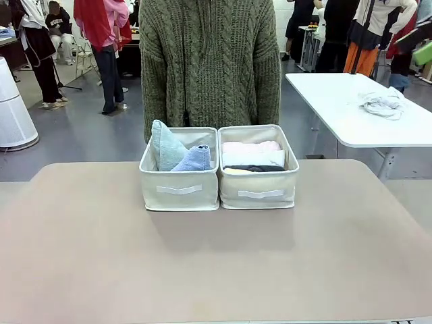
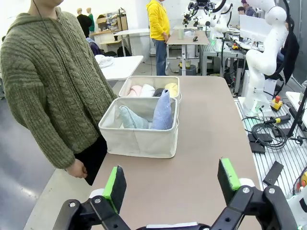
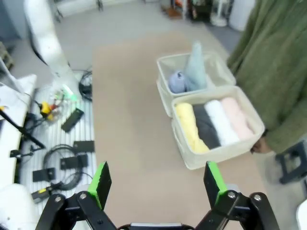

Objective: Sort the towels based on their folding style.
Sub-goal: Pick up another triangle-folded towel from the table and place it in the left Fabric basket.

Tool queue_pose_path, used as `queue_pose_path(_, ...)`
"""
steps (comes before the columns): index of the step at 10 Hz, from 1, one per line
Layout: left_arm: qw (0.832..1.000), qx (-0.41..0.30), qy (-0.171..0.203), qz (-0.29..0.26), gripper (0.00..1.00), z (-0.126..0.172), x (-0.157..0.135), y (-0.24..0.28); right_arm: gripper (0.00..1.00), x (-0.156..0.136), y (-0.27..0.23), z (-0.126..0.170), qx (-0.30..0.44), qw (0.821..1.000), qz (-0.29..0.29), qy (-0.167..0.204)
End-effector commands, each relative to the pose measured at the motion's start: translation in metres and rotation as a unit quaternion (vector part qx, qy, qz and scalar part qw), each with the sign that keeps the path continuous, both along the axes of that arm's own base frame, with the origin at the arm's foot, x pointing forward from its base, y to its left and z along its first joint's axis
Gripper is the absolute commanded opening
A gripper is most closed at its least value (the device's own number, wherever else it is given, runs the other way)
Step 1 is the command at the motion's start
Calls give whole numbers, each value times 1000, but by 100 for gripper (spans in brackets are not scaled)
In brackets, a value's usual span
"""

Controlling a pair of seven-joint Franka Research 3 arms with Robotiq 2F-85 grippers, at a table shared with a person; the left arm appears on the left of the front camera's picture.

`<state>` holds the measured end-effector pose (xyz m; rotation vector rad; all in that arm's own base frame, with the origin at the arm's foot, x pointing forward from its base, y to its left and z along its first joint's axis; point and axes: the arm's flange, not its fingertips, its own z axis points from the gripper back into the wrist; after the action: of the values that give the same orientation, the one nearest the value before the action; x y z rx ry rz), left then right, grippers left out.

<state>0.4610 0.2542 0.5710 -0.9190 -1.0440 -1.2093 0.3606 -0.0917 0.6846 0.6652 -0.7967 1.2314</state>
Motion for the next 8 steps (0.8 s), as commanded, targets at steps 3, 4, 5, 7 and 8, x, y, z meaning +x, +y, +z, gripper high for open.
queue_pose_path(3,1000,2,-1,5,100,1,-2,-1,100,-19,-111,-60,87,996,29,-13)
queue_pose_path(4,1000,2,-1,5,100,1,-2,-1,100,-24,-129,-73,94,995,25,-14)
queue_pose_path(5,1000,2,-1,5,100,1,-2,-1,100,-26,-143,-85,97,995,19,-14)
queue_pose_path(7,1000,2,-1,5,100,1,-2,-1,100,-19,-159,-107,106,994,-5,-22)
queue_pose_path(8,1000,2,-1,5,100,1,-2,-1,100,-15,-162,-111,124,992,-17,-30)
